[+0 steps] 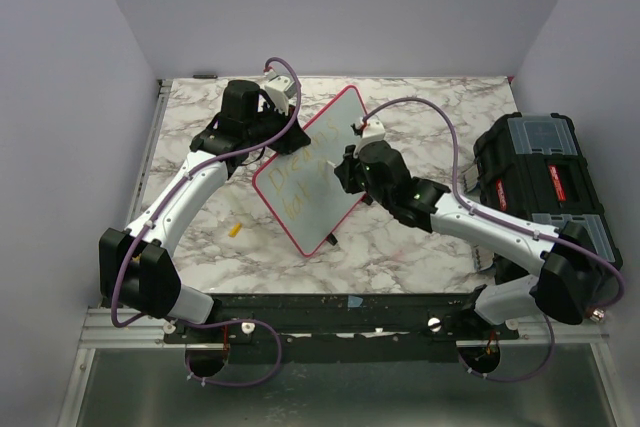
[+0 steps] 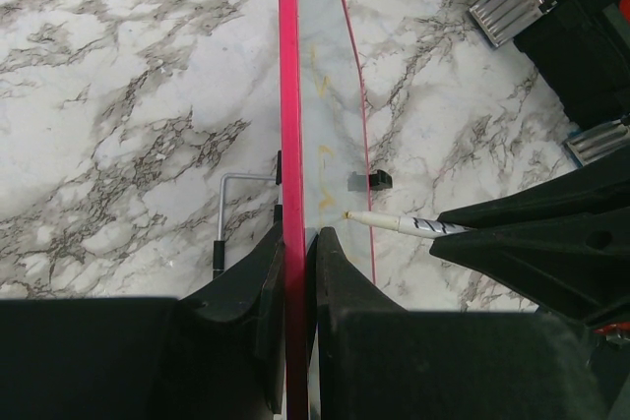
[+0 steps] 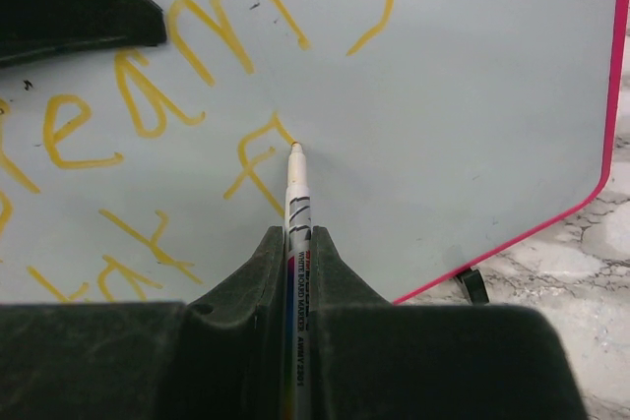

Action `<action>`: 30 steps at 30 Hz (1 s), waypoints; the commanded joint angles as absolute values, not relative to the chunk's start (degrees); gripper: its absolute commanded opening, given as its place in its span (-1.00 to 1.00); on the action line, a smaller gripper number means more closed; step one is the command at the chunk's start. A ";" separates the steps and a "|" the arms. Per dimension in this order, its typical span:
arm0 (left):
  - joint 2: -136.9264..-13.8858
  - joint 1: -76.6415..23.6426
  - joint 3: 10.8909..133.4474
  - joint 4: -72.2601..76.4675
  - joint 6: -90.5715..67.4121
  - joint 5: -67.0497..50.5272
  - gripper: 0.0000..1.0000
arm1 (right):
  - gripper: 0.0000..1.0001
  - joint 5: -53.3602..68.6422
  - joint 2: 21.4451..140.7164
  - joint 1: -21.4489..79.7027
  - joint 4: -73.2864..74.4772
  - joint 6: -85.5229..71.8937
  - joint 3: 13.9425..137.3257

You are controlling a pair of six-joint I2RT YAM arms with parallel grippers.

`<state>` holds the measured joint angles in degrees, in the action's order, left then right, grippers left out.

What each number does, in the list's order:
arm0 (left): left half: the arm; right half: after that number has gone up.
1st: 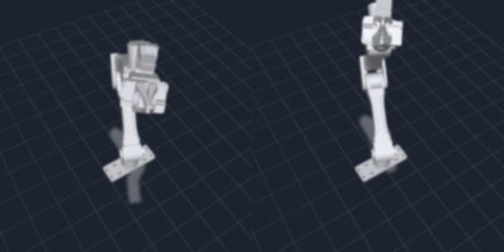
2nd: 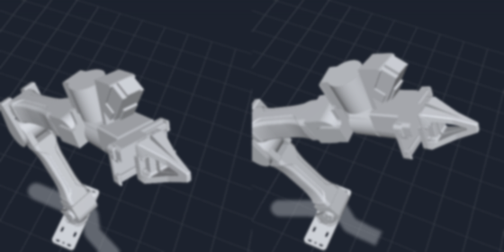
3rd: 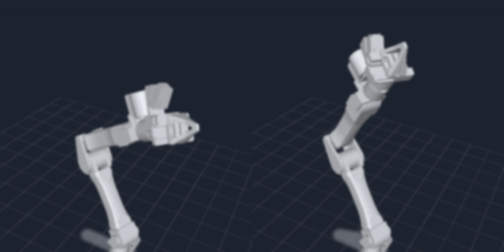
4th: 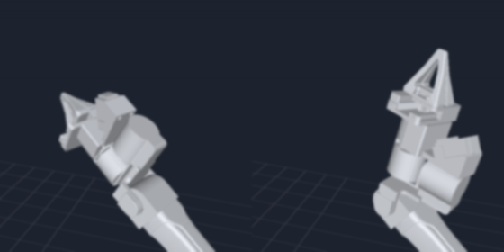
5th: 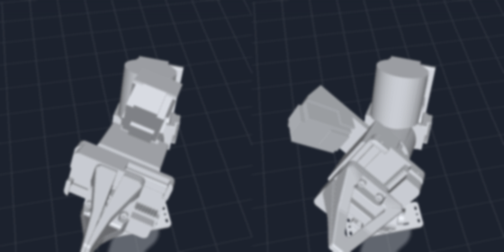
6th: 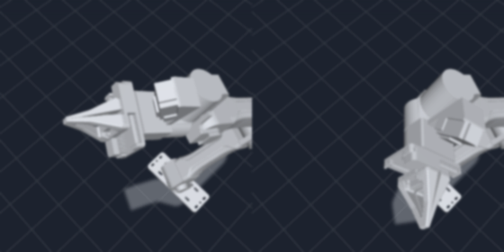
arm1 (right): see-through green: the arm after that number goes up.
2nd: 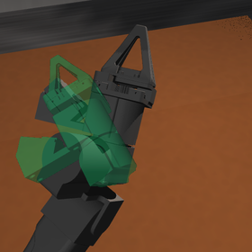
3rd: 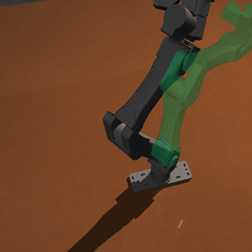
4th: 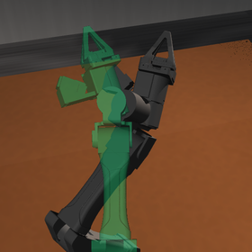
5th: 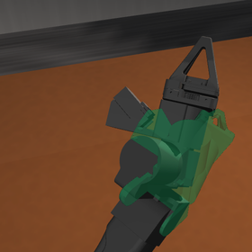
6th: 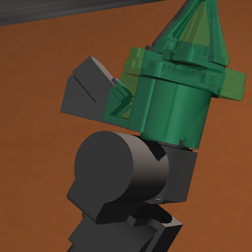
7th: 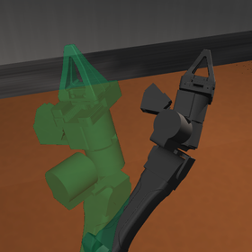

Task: Write a sentence on the whiteboard

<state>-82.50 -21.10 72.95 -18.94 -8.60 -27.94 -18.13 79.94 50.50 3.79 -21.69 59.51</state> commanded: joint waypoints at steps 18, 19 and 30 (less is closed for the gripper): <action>-83.14 -22.41 70.49 -21.19 -1.32 -26.28 -1.00 | -0.99 -17.05 78.04 50.14 3.95 -24.05 54.49; -83.14 -22.41 70.49 -21.12 -1.32 -26.31 -1.00 | -0.99 -17.41 78.14 50.10 4.08 -23.87 54.67; -82.92 -22.37 70.39 -21.11 -1.32 -26.28 -1.00 | -0.99 -20.48 79.76 50.10 5.42 -21.99 59.59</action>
<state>-82.46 -21.12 72.95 -18.92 -8.60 -27.97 -17.80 78.85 50.17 4.78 -23.07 56.31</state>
